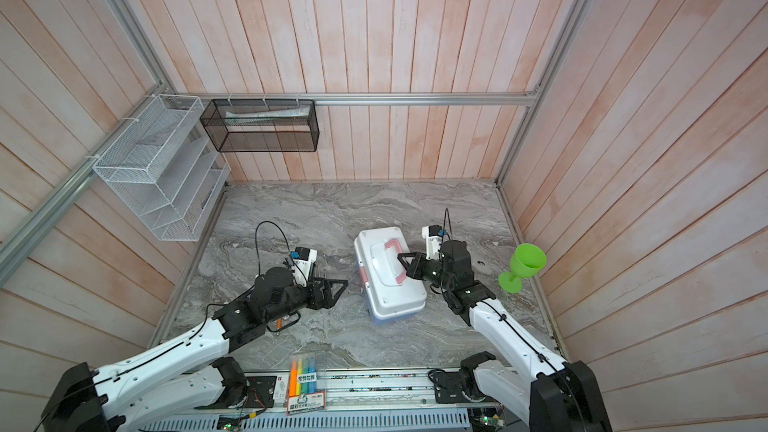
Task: Pack the tool kit
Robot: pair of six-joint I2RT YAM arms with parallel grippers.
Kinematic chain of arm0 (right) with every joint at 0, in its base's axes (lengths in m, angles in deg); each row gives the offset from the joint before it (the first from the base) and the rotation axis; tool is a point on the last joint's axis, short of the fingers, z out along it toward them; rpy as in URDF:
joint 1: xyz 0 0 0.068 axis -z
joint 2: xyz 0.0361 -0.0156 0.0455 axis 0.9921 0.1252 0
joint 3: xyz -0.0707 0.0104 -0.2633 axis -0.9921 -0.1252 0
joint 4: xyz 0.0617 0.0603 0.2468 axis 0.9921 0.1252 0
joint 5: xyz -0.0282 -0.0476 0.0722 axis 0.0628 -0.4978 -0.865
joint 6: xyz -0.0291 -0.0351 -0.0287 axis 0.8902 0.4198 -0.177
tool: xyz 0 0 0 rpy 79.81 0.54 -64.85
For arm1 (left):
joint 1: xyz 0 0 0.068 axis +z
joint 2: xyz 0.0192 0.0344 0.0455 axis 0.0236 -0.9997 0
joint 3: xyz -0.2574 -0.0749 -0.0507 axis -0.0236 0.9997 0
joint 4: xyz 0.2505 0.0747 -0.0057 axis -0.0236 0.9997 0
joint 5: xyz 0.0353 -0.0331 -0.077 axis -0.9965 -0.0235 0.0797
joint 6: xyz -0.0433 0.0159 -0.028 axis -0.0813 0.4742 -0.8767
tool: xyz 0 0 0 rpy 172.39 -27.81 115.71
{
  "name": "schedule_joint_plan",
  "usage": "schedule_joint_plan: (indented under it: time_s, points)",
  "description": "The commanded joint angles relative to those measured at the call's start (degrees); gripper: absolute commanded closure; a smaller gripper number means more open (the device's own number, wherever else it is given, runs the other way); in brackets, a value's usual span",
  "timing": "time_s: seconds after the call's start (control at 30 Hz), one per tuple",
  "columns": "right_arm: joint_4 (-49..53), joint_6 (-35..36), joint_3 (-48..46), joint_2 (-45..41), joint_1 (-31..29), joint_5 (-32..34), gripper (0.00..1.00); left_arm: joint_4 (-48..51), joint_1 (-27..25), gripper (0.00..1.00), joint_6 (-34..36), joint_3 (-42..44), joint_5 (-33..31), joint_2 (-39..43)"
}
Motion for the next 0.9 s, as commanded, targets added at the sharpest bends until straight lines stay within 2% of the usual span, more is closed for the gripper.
schedule_joint_plan:
  time_s: [0.0,0.17,0.3,0.47,0.63,0.7,0.87]
  points:
    - [-0.78,0.88,-2.39,-2.76,3.67,-3.18,1.0,-1.68,-1.8,0.0,0.36,-3.98,-1.63,-5.6]
    - [0.91,-0.12,-6.25,-2.39,12.58,-5.97,1.0,-1.81,-2.32,0.0,2.0,-9.29,-1.58,-12.68]
    - [4.52,2.0,-6.66,-1.44,16.84,-5.56,1.0,-4.23,-2.32,0.0,3.41,-11.43,-1.62,-15.84]
    - [12.21,8.52,-3.89,-0.51,17.4,0.88,1.0,-1.5,-2.34,0.0,3.95,-18.59,-1.87,-22.77]
    - [16.08,11.53,-3.52,-0.17,17.4,5.2,1.0,-0.35,-2.41,0.0,2.36,-24.82,-2.11,-28.26]
    - [18.97,12.79,-2.74,0.1,17.39,7.69,1.0,0.05,-2.5,0.0,2.72,-26.49,-2.88,-29.44]
    - [21.9,13.16,-2.11,-1.53,17.31,9.04,1.0,-1.13,-2.36,0.0,4.5,-27.31,-4.37,-29.47]
